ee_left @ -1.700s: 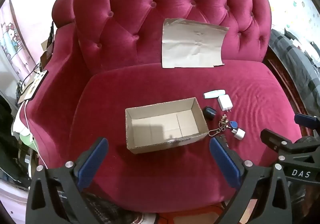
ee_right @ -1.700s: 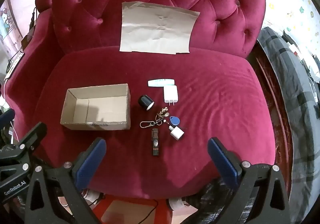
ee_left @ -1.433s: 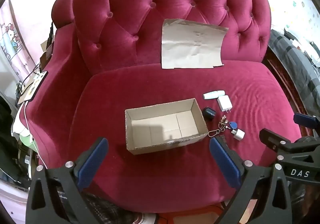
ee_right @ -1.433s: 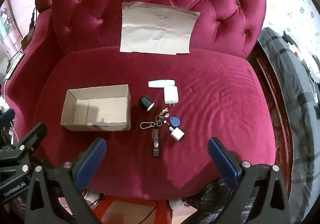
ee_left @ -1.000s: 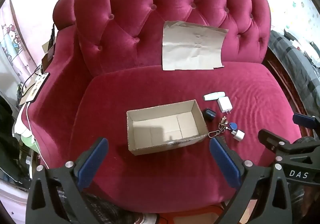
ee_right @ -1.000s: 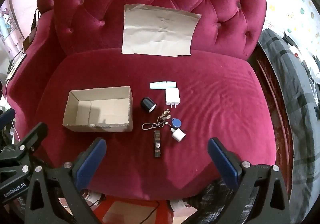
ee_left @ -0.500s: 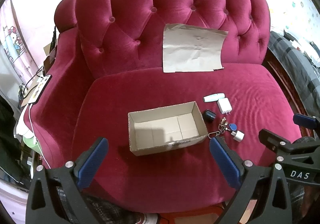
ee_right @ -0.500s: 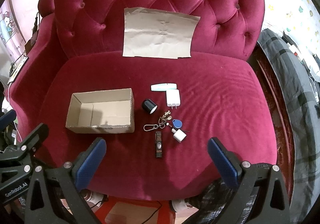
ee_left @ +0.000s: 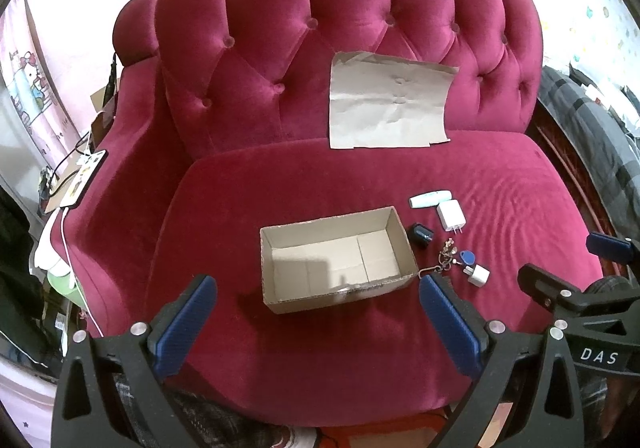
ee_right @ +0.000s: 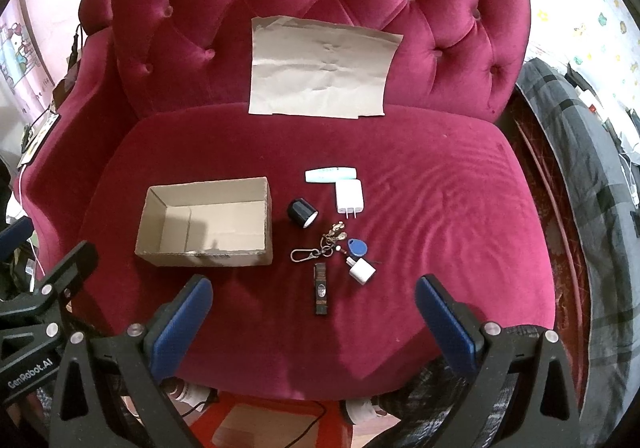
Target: Organize rigid objects
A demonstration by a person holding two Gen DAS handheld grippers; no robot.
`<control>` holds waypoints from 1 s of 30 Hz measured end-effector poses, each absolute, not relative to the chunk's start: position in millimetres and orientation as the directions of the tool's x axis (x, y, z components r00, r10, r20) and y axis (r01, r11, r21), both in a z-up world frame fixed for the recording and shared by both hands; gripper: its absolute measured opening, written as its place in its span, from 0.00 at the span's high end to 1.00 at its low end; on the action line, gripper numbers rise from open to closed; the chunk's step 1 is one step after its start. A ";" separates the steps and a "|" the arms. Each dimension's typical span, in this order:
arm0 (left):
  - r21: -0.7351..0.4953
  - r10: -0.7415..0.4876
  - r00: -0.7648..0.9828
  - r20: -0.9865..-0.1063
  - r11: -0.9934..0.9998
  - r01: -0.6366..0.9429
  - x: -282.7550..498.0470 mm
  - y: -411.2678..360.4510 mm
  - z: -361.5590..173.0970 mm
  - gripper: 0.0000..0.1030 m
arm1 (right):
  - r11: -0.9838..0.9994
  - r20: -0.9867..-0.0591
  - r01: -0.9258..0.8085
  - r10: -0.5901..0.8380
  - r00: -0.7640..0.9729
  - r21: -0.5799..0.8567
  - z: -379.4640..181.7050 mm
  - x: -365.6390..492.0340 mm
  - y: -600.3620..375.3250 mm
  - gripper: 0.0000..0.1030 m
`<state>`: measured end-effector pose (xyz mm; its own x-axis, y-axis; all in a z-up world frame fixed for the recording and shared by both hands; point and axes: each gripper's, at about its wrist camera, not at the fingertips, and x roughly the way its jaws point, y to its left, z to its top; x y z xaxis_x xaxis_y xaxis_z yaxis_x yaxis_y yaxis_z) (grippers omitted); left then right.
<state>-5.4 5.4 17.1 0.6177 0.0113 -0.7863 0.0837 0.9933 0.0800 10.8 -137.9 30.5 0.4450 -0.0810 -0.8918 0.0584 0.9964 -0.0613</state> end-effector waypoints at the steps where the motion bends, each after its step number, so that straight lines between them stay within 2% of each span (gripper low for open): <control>1: 0.079 0.012 0.620 -0.785 0.993 0.082 -5.1 5.9 18.1 0.00 | 0.996 -0.890 0.059 -0.081 0.448 -0.061 31.6 10.2 -137.9 0.00; 30: 0.067 0.010 0.607 -0.795 0.995 0.072 11.8 16.0 9.6 0.00 | 0.997 -0.889 0.022 -0.070 0.453 -0.067 24.0 21.9 -132.1 0.00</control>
<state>11.8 16.0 9.6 0.6069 0.0096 -0.7947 0.0716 0.9952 0.0667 21.9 -132.1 24.0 0.4529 -0.0698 -0.8888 0.0217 0.9975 -0.0673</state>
